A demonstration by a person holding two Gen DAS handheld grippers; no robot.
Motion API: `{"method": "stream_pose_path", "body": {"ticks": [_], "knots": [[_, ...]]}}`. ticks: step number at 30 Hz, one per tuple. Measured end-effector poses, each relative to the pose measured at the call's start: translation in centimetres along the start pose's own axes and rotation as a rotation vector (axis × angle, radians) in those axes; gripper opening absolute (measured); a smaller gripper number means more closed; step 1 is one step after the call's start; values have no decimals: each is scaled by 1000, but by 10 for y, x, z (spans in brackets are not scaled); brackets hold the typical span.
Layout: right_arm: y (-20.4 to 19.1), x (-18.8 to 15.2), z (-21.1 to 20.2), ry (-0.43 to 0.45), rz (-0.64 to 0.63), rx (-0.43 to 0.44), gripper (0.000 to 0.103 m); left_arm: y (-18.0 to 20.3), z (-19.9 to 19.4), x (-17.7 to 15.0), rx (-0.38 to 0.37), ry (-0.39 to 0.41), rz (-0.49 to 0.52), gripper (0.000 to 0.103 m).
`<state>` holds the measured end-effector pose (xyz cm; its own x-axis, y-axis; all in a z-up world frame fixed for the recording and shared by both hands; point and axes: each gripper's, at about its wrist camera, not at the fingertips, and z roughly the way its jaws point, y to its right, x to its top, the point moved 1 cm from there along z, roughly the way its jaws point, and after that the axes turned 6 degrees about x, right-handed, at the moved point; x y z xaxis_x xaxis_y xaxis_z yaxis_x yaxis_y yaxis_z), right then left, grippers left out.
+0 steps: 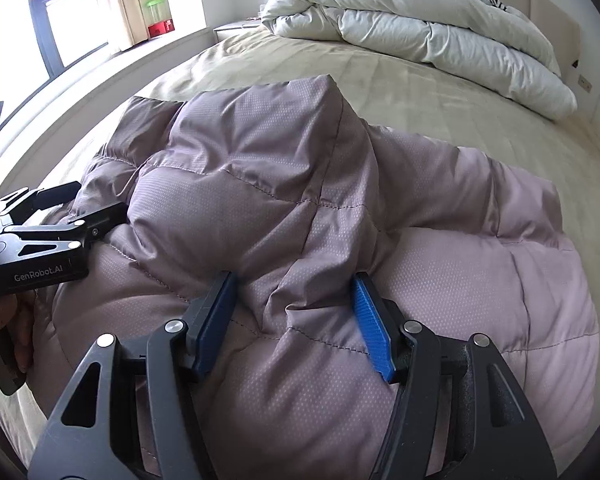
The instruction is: Fold large clothes
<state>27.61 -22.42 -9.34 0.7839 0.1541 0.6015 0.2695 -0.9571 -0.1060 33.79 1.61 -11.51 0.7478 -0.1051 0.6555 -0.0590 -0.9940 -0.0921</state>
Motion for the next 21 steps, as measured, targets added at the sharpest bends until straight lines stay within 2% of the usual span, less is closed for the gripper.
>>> {"method": "stream_pose_path", "body": {"ticks": [11,14,16,18,21], "knots": [[5,-18,15,73,5,26,59,-1,6,-7,-10,21,-21,99],[5,-18,13,82,7,33,59,-8,2,-4,-51,11,-45,98],[8,-16,-2,88,21,63,58,-16,-10,-1,-76,1,-76,95],[15,-13,-31,146,52,92,58,-15,-30,2,-78,35,-72,93],[47,-14,-74,280,96,10,58,8,-55,10,-111,90,-18,93]]}}
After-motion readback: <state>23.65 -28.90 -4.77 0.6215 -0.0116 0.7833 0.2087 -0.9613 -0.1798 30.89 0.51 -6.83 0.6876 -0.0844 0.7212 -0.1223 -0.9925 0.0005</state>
